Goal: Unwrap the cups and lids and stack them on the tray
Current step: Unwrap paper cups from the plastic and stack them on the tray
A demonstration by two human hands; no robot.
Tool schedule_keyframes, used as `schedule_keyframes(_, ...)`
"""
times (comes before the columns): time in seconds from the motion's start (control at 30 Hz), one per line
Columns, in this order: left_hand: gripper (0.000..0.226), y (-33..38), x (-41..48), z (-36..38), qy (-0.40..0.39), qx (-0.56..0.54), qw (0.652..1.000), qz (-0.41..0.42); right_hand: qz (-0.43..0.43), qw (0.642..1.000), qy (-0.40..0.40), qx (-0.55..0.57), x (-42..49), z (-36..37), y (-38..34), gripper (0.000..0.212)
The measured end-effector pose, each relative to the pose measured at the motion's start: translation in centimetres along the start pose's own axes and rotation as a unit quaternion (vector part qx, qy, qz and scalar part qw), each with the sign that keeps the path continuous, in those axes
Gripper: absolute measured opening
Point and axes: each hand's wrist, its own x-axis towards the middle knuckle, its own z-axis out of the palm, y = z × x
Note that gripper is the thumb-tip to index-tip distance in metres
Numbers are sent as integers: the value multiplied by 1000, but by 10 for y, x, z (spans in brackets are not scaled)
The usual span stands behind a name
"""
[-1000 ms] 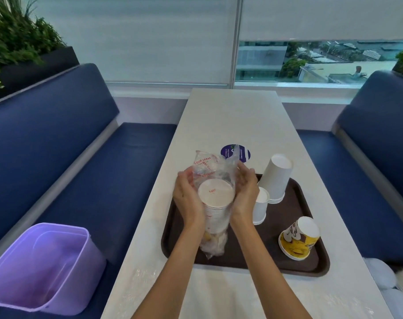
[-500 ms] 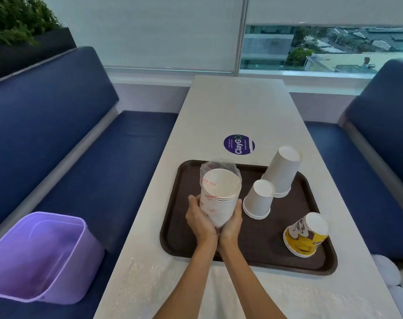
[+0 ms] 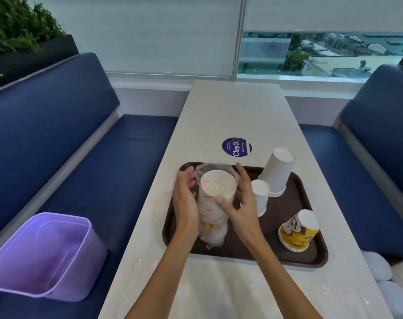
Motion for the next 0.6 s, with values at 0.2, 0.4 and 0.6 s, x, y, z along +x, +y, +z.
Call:
schedule_keyframes(0.2,51,-7,-13,4,-117,-10,992,-40,19,998,30,-46,-1,13,22,94)
schedule_keyframes(0.4,60,-34,-10,-7,-124,-49,984,-122,66,996,-8,-65,-17,9,54,88)
schedule_keyframes(0.6,67,-54,-11,-13,-142,-43,971,-186,103,990,-44,-81,-26,-6,81,79)
